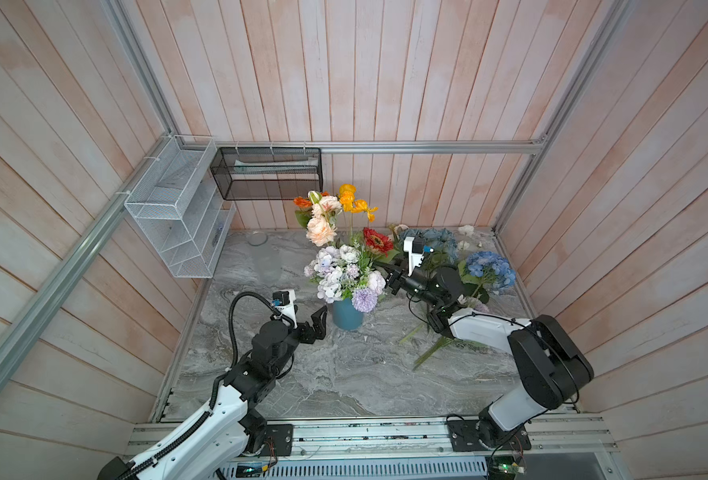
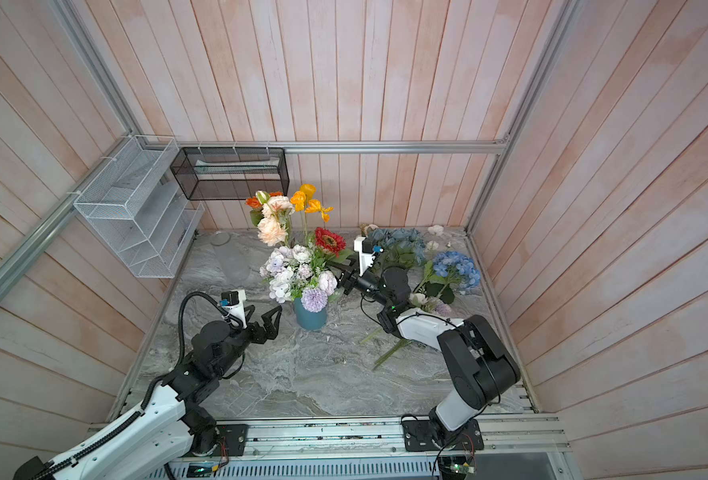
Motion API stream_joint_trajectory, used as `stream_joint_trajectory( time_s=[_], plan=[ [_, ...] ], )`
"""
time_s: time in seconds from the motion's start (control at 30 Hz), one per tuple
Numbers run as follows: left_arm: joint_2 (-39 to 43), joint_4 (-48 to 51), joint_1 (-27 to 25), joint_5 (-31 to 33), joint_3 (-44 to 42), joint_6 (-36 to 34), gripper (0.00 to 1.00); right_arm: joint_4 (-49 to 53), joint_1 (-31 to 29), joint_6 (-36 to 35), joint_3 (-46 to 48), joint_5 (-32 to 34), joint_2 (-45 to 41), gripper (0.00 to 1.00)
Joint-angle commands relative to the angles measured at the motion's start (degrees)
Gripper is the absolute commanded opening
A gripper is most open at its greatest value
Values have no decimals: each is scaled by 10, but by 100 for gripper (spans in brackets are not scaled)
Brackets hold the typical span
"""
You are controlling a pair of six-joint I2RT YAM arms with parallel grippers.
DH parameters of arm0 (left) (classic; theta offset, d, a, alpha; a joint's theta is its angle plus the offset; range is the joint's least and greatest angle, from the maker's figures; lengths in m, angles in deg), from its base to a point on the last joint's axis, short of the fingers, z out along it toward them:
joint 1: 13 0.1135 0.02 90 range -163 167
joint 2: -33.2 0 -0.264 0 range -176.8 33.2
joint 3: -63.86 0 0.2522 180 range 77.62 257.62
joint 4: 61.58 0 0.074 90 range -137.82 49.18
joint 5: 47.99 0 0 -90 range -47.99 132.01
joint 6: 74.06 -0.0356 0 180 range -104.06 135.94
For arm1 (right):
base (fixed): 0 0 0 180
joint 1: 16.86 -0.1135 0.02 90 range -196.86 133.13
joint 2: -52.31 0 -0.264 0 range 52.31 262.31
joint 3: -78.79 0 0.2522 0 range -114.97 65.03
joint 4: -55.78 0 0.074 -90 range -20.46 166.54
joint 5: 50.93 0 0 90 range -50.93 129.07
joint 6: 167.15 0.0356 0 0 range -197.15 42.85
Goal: Arrange the flowers into the vase
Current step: 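Lower the red gerbera stem into the teal vase among the flowers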
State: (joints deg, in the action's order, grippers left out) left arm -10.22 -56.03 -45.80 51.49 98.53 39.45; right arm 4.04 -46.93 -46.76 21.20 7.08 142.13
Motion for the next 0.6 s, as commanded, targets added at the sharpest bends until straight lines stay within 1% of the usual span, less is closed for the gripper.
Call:
stream_joint_trajectory(
  time_s=[0.0, 0.13, 0.2, 0.33, 0.47, 0.57],
  plan=[
    [-6, -18, -2, 10, 18, -13, 100, 41, 4, -22, 8, -16, -41, 47],
    [-14, -21, -2, 9, 24, -16, 100, 83, 11, -51, 8, -10, -77, 47],
    [-17, -23, -2, 9, 26, -17, 100, 81, 12, -56, 8, -1, -80, 47],
    [-20, -27, -2, 9, 29, -16, 100, 64, 14, -43, -15, -14, -50, 45],
    [-17, -26, -2, 9, 29, -17, 100, 14, 15, -11, -35, -22, -3, 45],
    [-15, -27, -2, 12, 29, -16, 100, -4, 15, 6, -67, -35, 30, 44]
  ],
)
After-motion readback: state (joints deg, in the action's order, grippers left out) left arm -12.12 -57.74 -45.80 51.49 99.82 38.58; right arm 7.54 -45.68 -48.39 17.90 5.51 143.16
